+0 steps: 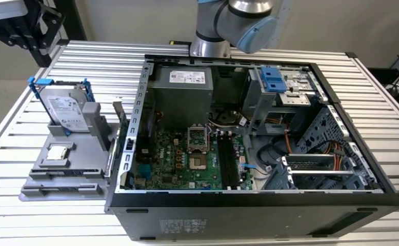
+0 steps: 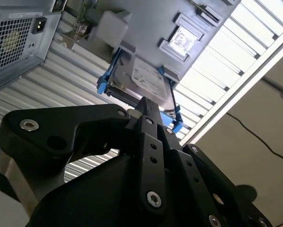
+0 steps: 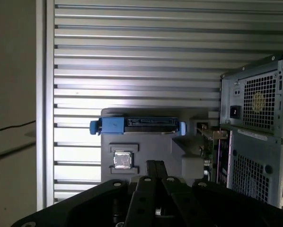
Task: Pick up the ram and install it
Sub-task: 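Reach for the ram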
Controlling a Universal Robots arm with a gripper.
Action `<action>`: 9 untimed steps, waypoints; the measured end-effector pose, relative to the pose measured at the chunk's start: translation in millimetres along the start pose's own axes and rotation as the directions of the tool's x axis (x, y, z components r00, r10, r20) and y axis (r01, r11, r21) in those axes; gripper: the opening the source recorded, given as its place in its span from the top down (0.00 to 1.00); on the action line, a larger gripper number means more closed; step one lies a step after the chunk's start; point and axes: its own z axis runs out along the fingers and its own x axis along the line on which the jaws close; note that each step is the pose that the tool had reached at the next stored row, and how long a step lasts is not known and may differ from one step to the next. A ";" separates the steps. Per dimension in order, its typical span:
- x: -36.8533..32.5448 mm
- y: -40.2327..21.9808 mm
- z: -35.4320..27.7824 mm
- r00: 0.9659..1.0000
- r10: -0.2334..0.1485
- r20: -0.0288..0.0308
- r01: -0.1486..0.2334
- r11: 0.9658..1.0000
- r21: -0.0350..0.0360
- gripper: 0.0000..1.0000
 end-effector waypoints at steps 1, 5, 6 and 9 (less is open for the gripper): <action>2.1 0.0 0.0 1.000 0.000 0.000 0.000 1.000 0.000 1.00; 6.5 0.1 -0.1 1.000 0.000 0.000 0.000 1.000 0.000 1.00; 6.5 0.1 -0.1 1.000 0.000 0.000 0.000 1.000 0.000 1.00; 6.6 0.0 -0.1 1.000 0.000 0.000 0.000 1.000 0.000 1.00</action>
